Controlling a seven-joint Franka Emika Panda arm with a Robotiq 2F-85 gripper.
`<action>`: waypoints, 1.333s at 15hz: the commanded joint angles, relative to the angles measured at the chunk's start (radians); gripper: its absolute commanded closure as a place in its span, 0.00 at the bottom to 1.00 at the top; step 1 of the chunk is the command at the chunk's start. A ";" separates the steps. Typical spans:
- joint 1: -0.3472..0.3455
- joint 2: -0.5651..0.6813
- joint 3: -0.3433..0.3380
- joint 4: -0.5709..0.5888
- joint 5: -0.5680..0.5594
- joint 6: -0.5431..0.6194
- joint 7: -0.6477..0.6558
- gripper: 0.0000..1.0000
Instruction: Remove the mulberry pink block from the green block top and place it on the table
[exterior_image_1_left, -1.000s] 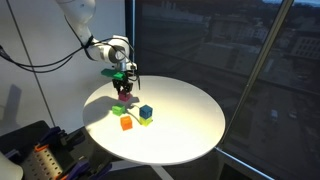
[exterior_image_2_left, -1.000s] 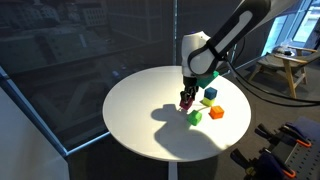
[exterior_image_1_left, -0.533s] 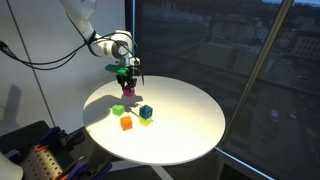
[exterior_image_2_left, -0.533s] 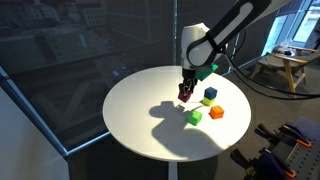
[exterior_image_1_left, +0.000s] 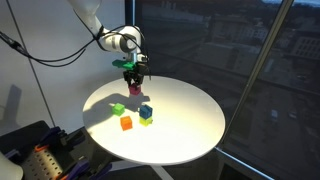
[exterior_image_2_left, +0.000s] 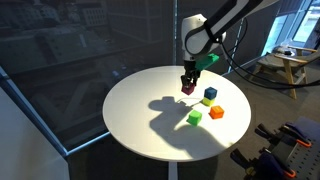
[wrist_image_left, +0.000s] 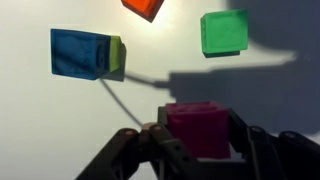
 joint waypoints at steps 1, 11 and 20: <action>-0.010 0.057 -0.007 0.089 -0.009 -0.044 0.026 0.67; -0.020 0.203 -0.019 0.209 -0.001 -0.058 0.015 0.67; -0.030 0.261 -0.019 0.254 0.005 -0.097 0.014 0.67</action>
